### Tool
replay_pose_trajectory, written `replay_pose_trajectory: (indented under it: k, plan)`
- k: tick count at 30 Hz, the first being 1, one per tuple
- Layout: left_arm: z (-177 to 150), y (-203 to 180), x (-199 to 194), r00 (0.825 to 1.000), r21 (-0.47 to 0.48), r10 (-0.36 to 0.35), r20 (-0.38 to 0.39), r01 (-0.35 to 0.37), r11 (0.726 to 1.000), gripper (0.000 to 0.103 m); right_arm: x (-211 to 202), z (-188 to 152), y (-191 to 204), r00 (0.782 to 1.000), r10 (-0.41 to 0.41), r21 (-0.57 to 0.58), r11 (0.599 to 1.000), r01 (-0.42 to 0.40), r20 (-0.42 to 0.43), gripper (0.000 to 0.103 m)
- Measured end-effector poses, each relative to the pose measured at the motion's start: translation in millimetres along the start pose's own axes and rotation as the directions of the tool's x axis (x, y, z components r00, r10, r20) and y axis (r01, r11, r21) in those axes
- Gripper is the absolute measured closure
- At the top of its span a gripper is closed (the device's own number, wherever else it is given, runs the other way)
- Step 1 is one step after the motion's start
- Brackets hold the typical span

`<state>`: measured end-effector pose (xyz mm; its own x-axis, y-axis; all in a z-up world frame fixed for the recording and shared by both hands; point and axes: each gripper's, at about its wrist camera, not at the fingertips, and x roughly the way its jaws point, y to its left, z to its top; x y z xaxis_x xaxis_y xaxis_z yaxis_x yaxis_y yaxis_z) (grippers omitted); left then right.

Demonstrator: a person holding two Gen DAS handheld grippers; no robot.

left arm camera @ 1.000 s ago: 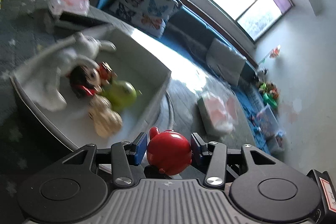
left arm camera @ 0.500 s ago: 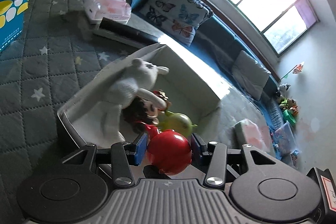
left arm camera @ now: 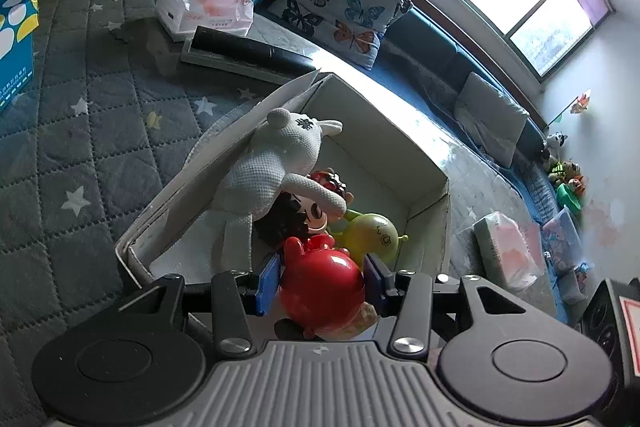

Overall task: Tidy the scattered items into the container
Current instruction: 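Lift the red ball toy with the left gripper and lower it into the box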

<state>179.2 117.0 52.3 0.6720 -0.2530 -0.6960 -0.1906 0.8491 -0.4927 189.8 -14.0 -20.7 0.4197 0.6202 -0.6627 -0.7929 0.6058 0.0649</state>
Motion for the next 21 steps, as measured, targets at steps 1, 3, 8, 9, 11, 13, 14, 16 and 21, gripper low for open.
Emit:
replay_pose_trajectory:
  k: [1, 3, 8, 9, 11, 13, 14, 16, 21]
  plan:
    - [-1, 1, -1, 1.000, -0.001, -0.001, 0.002, 0.001, 1.000, 0.054, 1, 0, 2, 1.000, 0.000, -0.012, 1.000, 0.000, -0.004, 0.049]
    - [-1, 3, -2, 1.000, 0.003, -0.002, 0.004, 0.002, 1.000, 0.054, 1, 1, 5, 1.000, 0.001, -0.030, 1.000, -0.001, -0.010, 0.049]
    - [-2, 5, -4, 1.000, 0.015, -0.005, 0.005, 0.005, 1.000, 0.054, 0, 1, 9, 1.000, 0.008, -0.042, 0.999, -0.009, -0.018, 0.048]
    - [-2, 5, -4, 1.000, 0.012, -0.007, 0.004, 0.007, 1.000, 0.054, 0, 1, 9, 1.000, 0.009, -0.044, 0.999, -0.009, -0.019, 0.048]
    - [-2, 6, -6, 1.000, 0.007, -0.014, 0.008, 0.014, 1.000, 0.054, -1, 1, 11, 1.000, 0.007, -0.047, 0.999, -0.008, -0.022, 0.048]
    - [-2, 7, -8, 1.000, 0.000, -0.026, 0.012, 0.026, 1.000, 0.054, -2, 2, 12, 1.000, 0.005, -0.048, 0.999, -0.006, -0.024, 0.048]
    - [-2, 8, -8, 0.999, -0.002, -0.032, 0.015, 0.032, 0.999, 0.054, -2, 2, 12, 1.000, 0.005, -0.047, 0.999, -0.006, -0.025, 0.048]
    - [-2, 10, -9, 0.999, -0.007, -0.041, 0.016, 0.041, 0.999, 0.054, -3, 1, 12, 1.000, 0.005, -0.046, 0.999, -0.007, -0.026, 0.048]
    - [-1, 14, -10, 0.998, -0.035, -0.055, 0.013, 0.056, 0.998, 0.054, -4, 1, 13, 1.000, 0.009, -0.049, 0.999, -0.011, -0.029, 0.048]
